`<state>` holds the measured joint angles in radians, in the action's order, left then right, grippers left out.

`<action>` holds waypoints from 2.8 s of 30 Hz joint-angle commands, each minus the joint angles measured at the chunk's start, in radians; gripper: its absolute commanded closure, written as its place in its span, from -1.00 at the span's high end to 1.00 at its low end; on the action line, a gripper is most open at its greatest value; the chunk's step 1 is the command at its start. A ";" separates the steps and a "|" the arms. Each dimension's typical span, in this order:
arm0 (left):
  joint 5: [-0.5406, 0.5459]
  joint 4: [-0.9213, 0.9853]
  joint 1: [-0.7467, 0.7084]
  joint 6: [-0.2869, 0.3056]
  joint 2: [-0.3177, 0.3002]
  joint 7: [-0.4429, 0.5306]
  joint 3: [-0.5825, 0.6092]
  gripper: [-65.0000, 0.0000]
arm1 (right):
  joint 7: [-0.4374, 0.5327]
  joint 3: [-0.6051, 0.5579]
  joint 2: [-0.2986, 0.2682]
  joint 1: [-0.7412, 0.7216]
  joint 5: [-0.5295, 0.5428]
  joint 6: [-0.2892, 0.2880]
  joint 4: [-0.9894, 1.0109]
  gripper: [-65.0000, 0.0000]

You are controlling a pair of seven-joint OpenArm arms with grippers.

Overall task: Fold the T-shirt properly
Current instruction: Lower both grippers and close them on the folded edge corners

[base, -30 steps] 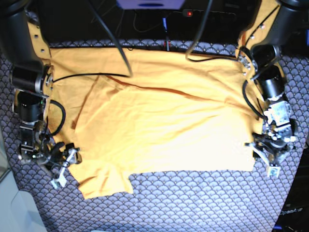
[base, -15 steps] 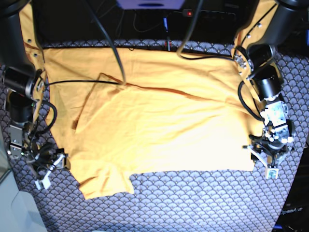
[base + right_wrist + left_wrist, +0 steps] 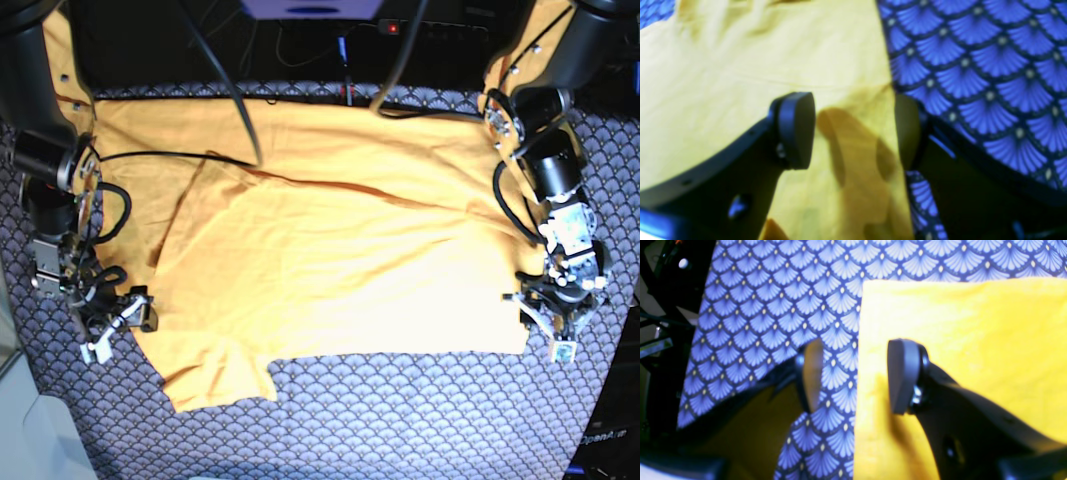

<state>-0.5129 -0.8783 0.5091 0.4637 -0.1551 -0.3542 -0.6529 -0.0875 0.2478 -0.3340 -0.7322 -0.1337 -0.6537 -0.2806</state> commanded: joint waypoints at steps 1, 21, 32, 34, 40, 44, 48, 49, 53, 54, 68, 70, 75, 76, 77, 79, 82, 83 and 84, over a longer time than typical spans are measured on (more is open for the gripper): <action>0.009 -0.020 0.027 -0.006 -0.014 0.024 -0.002 -0.09 | 0.032 0.002 -0.014 -0.030 0.013 0.004 -0.015 0.24; 0.009 -0.020 -0.011 -0.004 -0.019 0.031 -0.086 -0.09 | 0.035 0.002 0.011 -0.002 0.015 0.114 -0.015 0.23; 0.009 -0.020 -0.011 -0.004 -0.021 0.031 -0.086 -0.09 | 0.030 0.002 0.031 -0.003 0.015 0.078 -0.015 -0.49; 0.009 -0.020 -0.011 -0.004 -0.021 0.031 -0.086 -0.09 | 0.032 0.002 0.029 -0.003 0.015 0.078 -0.015 -0.58; 0.009 -0.020 -0.005 -0.007 -0.021 0.031 -0.086 -0.09 | 0.035 0.002 0.026 -0.008 0.015 0.079 -0.018 -0.77; 0.009 -0.020 0.013 -0.009 -0.021 0.033 -0.086 0.07 | 0.033 0.002 0.026 -0.010 0.015 0.079 -0.018 -0.96; 0.010 -0.012 0.038 -0.006 -0.021 0.047 -0.086 0.46 | 0.033 0.002 0.026 -0.007 0.015 0.079 -0.018 -0.98; 0.010 -0.008 0.046 -0.010 -0.019 0.063 -0.086 0.49 | 0.033 0.002 0.026 -0.007 0.015 0.079 -0.018 -0.98; 0.010 0.057 0.090 -0.019 -0.016 0.122 -0.084 0.49 | 0.032 0.002 0.026 -0.005 0.015 0.079 -0.018 -0.98; 0.010 0.106 0.112 -0.032 -0.021 0.142 -0.084 0.49 | 0.032 0.002 0.026 -0.005 0.015 0.079 -0.018 -0.98; 0.000 0.716 0.306 -0.208 -0.171 0.441 -0.080 0.49 | 0.028 0.002 0.025 -0.002 0.013 0.079 -0.018 -0.98; -0.002 0.716 0.303 -0.208 -0.166 0.441 -0.066 0.49 | 0.028 0.002 0.016 -0.002 0.013 0.079 -0.018 -0.98; 0.009 0.715 0.291 -0.211 -0.134 0.442 -0.008 0.49 | 0.027 0.002 0.013 -0.002 0.013 0.079 -0.018 -0.98; 0.009 0.715 0.290 -0.211 -0.131 0.442 -0.008 0.49 | 0.027 0.002 0.013 -0.002 0.013 0.079 -0.018 -0.98; 0.009 0.715 0.290 -0.211 -0.130 0.442 -0.008 0.49 | 0.027 0.002 0.013 -0.002 0.013 0.079 -0.018 -0.98; 0.009 0.715 0.290 -0.211 -0.130 0.442 -0.008 0.49 | 0.027 0.002 0.011 -0.002 0.013 0.079 -0.018 -0.98; 0.009 0.715 0.286 -0.211 -0.128 0.442 -0.008 0.49 | 0.027 0.002 0.011 -0.002 0.013 0.079 -0.018 -0.98; 0.010 0.715 0.286 -0.211 -0.128 0.442 -0.008 0.49 | 0.027 0.002 0.011 -0.002 0.013 0.079 -0.018 -0.98; 0.010 0.715 0.286 -0.211 -0.128 0.442 -0.008 0.49 | 0.027 0.002 0.011 -0.002 0.013 0.079 -0.018 -0.98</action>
<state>-0.5121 -0.1467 0.7601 0.2504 -0.2729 0.0612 -0.6617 -0.0723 0.2478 -0.3054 -0.7033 -0.1265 -0.5716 -0.2832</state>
